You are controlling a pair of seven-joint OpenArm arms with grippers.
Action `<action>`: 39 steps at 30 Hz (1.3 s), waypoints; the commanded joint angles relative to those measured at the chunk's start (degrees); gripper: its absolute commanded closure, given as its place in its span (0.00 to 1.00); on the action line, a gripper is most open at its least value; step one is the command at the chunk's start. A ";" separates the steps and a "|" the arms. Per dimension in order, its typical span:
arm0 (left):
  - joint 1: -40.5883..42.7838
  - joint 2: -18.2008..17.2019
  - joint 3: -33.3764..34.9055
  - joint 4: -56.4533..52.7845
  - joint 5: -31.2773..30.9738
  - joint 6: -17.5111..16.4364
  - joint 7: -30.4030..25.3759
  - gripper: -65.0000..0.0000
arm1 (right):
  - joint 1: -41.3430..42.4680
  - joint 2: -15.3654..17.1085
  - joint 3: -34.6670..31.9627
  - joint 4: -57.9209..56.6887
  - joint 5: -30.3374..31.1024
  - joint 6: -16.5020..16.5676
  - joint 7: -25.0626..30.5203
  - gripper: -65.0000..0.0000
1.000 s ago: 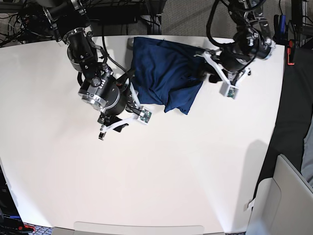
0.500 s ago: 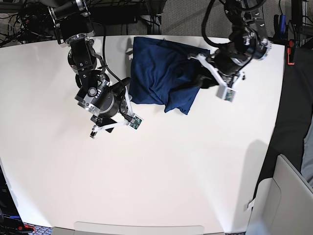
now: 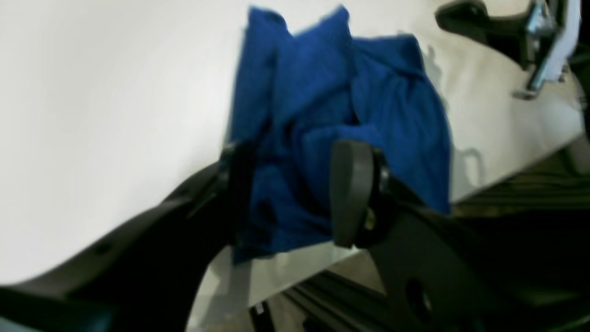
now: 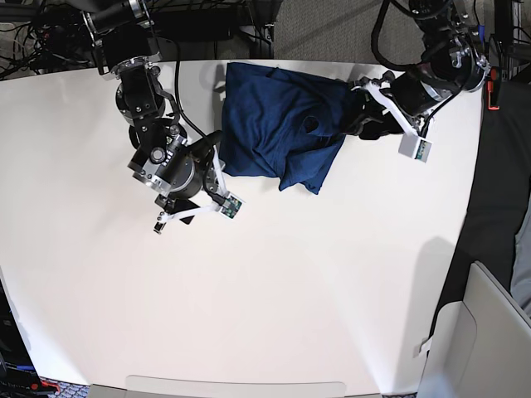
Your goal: Fold the T-shirt properly
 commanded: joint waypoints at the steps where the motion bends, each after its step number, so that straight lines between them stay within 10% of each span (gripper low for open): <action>1: 0.09 -0.60 -0.15 1.09 -2.74 0.42 -0.48 0.59 | 1.29 -0.14 0.21 0.86 -0.26 -0.10 0.61 0.62; 39: 0.62 1.95 3.02 -1.73 -5.38 3.23 -1.71 0.58 | 0.32 -1.38 0.30 1.21 -0.08 -0.10 0.61 0.62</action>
